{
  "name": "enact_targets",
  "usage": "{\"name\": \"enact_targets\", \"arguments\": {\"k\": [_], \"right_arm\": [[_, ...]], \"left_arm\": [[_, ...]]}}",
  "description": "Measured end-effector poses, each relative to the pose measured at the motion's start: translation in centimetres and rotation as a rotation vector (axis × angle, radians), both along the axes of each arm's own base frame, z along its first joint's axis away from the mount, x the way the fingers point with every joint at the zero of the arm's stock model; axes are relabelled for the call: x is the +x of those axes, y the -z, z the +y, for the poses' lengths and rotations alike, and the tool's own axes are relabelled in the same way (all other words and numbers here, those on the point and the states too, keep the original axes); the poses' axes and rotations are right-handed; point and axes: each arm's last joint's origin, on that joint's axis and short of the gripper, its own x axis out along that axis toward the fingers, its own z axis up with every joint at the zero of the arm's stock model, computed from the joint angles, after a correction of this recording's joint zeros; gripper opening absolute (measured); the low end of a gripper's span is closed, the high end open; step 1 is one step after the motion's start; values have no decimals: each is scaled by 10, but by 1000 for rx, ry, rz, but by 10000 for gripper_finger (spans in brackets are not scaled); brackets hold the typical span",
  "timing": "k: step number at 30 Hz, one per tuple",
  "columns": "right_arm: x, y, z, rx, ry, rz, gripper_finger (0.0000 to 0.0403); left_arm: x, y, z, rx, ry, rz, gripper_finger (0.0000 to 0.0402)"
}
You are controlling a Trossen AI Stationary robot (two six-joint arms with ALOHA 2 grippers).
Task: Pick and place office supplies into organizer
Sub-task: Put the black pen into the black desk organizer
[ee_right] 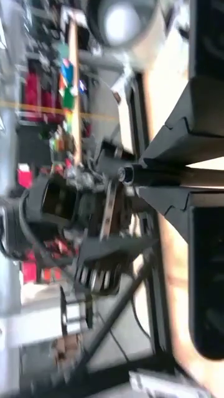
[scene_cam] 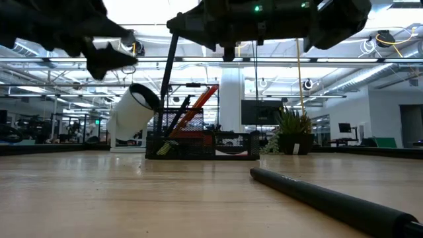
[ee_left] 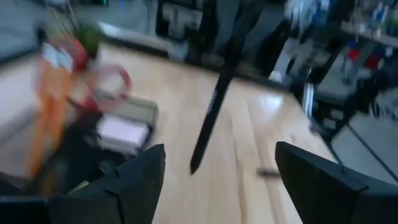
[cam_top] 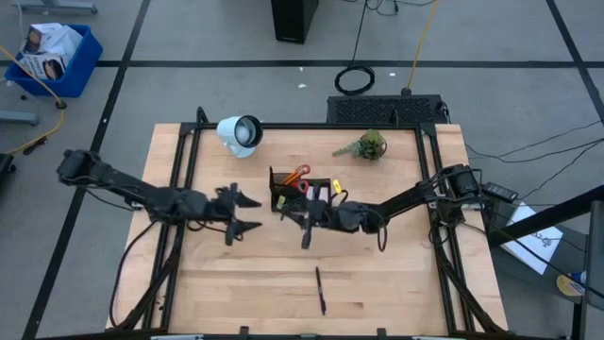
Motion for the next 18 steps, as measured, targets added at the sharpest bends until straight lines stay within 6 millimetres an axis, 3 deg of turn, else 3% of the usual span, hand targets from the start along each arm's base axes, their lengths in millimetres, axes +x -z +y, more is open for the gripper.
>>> {"name": "enact_targets", "arguments": {"k": [8, 18], "right_arm": [[5, -9, -37, -109, 181, -40, 35], [20, -24, -77, -164, 231, -5, 42]], "left_arm": [[-33, -11, 10, 45, -27, -179, 310], [-42, -11, 12, 67, -26, -215, 311]]}}
